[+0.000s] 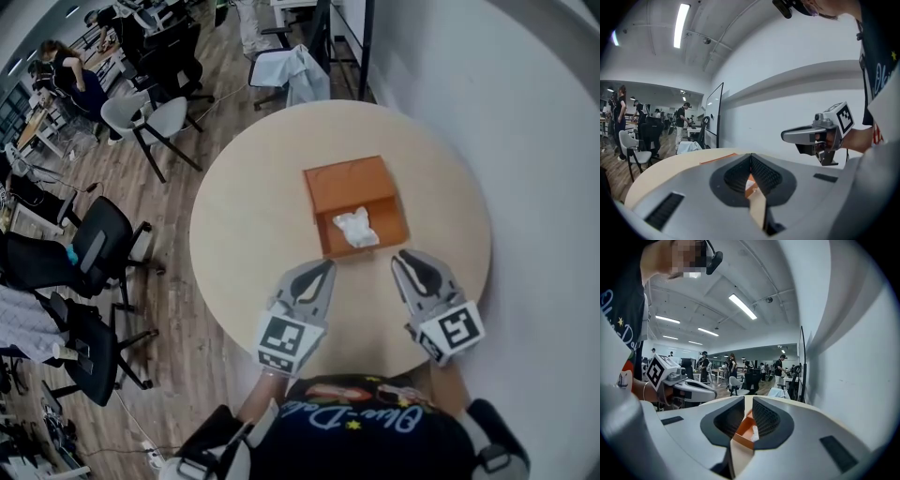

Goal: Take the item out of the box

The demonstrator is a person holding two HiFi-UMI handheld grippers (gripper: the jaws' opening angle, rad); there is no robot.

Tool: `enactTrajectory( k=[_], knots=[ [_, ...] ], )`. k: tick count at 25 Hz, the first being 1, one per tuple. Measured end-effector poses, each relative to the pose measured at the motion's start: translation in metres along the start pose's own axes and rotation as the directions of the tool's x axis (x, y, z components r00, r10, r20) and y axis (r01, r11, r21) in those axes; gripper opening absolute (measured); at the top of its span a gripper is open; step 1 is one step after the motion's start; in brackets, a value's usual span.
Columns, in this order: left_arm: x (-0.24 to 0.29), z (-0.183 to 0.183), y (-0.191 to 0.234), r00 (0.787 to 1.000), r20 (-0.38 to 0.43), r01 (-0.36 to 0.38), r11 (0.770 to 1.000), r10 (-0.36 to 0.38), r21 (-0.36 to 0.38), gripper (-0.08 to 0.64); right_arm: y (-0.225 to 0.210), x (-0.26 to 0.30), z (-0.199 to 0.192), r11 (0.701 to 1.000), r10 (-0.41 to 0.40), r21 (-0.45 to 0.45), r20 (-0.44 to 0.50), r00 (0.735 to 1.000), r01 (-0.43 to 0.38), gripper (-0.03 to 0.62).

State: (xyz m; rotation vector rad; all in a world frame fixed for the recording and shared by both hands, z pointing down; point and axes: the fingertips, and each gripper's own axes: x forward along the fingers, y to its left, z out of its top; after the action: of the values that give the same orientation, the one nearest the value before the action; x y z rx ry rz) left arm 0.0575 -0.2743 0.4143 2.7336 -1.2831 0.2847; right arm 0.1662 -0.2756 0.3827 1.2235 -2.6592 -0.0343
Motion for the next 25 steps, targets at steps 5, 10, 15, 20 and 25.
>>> enactTrajectory(
  k=[5, 10, 15, 20, 25],
  knots=[
    [0.005, -0.009, 0.011, 1.000, -0.023, 0.006, 0.999, -0.007, -0.040, -0.015, -0.004, 0.020, -0.012, 1.000, 0.009, 0.017, -0.099, 0.995, -0.008, 0.034],
    [0.014, -0.014, 0.025, 1.000, -0.028, -0.003, 0.998, 0.001, -0.064, -0.015, -0.012, 0.045, -0.022, 1.000, 0.027, -0.007, -0.177, 0.984, -0.029, 0.046],
    [0.021, -0.025, 0.037, 0.999, -0.041, 0.001, 0.997, -0.004, -0.076, -0.015, -0.018, 0.072, -0.043, 0.999, 0.040, -0.013, -0.252, 0.967, -0.045, 0.057],
    [0.031, -0.033, 0.045, 0.998, -0.056, 0.019, 0.997, -0.024, -0.078, -0.015, -0.029, 0.101, -0.069, 0.999, 0.035, -0.020, -0.317, 0.948, -0.043, 0.072],
    [0.037, -0.044, 0.051, 0.997, -0.067, 0.040, 0.995, -0.046, -0.089, -0.015, -0.031, 0.121, -0.099, 0.997, 0.053, -0.021, -0.416, 0.908, -0.068, 0.087]
  ],
)
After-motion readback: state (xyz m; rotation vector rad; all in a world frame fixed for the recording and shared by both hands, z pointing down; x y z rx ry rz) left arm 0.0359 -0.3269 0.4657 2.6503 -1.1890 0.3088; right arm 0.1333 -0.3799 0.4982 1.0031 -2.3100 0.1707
